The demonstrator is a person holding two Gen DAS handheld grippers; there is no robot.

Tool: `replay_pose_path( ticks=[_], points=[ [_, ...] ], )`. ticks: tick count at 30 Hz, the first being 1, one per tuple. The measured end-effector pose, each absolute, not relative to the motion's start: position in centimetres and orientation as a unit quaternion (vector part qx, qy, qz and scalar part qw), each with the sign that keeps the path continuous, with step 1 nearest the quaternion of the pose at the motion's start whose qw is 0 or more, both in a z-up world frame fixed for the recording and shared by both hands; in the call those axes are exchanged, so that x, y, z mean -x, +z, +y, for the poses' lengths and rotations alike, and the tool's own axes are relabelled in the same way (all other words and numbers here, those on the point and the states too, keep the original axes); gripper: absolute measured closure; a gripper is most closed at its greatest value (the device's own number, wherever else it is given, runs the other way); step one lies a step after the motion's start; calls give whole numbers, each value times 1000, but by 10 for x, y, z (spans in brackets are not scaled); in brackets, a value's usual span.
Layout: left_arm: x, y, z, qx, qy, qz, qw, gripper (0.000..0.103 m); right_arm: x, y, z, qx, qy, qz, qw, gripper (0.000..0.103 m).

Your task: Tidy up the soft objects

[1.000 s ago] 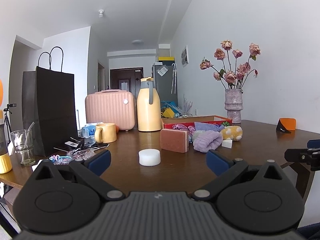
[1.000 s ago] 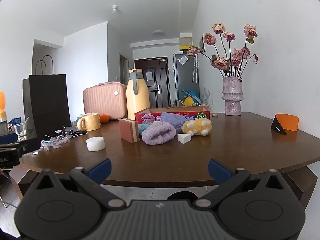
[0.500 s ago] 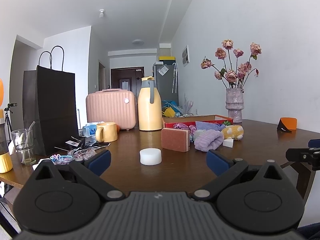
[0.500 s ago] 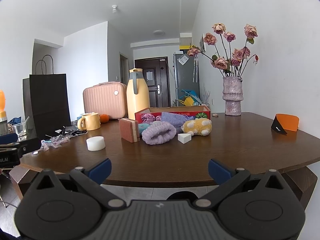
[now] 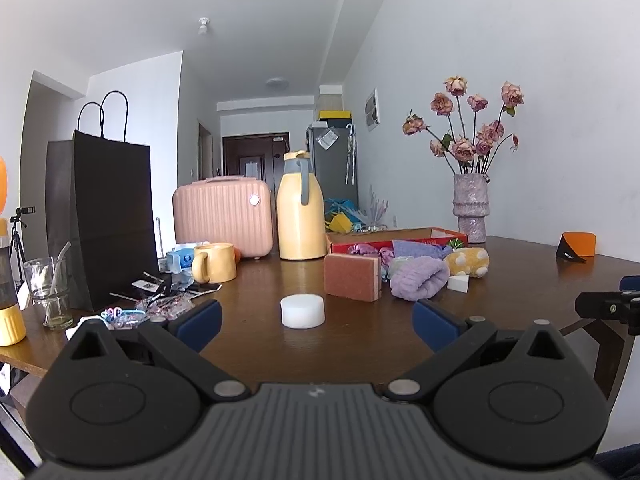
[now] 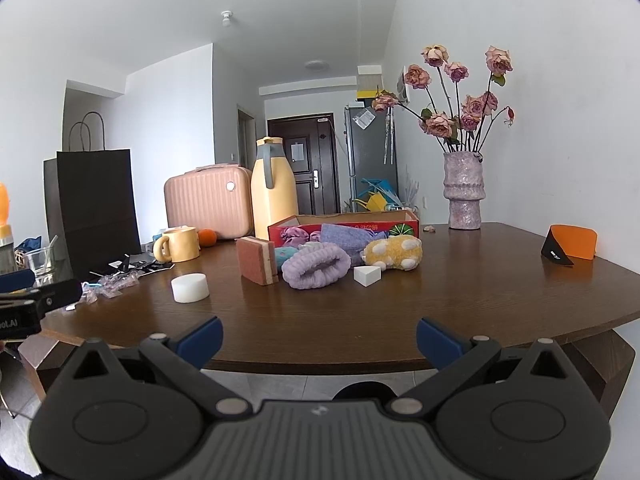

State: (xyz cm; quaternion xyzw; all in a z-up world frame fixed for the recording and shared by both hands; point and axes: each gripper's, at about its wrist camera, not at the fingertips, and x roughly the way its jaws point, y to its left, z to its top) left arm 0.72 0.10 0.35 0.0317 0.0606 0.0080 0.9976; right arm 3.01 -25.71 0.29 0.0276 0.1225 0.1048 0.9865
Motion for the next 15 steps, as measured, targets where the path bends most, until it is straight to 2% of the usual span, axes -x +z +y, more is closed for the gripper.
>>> replay_pose_path(
  ticks=[15],
  points=[
    [-15,1,5,-29,18,67,997,0,-34,2,-254,-22,108,125,986,0]
  ],
)
